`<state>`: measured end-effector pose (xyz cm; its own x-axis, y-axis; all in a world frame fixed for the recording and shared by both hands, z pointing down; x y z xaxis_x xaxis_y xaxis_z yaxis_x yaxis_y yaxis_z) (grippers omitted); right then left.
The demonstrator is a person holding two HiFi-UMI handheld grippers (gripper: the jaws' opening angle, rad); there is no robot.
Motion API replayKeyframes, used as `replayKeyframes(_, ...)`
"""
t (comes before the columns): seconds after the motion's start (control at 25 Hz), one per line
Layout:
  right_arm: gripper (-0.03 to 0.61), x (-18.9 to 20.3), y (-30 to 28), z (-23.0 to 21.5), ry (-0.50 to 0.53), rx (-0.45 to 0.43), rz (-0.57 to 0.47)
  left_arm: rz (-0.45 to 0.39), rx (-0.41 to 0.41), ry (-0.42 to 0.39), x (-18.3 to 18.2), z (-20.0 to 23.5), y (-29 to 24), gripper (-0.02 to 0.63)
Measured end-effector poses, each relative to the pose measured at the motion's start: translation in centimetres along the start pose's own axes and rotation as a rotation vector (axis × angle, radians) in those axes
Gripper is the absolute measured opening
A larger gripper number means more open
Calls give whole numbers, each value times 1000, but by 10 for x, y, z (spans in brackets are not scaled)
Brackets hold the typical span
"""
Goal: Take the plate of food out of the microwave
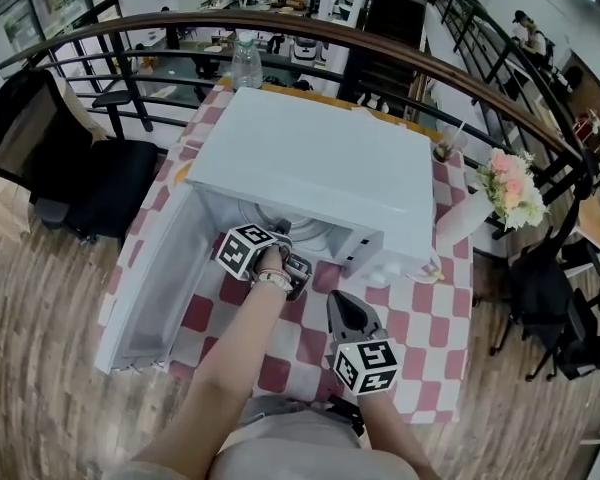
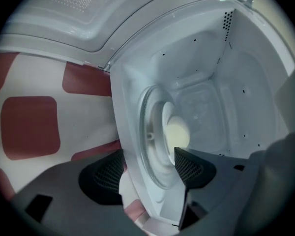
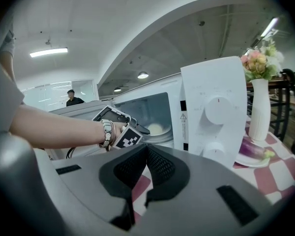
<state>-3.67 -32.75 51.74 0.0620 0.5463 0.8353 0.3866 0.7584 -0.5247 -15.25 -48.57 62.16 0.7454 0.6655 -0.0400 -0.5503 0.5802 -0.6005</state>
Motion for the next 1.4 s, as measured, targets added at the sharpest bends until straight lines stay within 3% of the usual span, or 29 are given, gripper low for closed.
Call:
replayKeyframes(0.44,23,4,-2,-9,-19,14,19,-12,-54,126,-8,5,-13,323)
replayKeyframes(0.88,23,4,2,-8,-24,17,9,-18,-61,104,-7,7,-12,336)
replayKeyframes(1.4,23,1,8,-7,-21,18,-16,-17,-6,116,-3,16,-6,334)
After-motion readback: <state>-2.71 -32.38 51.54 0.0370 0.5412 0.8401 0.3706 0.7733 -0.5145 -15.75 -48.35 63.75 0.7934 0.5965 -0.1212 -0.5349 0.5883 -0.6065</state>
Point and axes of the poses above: the fingertips, and each gripper's own axes: y backward along the fingers, z to its left, x out of its underside, the point moved 1 cm from there along y, backward along the fingers, and after that the axes turned 12 degrees about z, right-handed, at the moved point
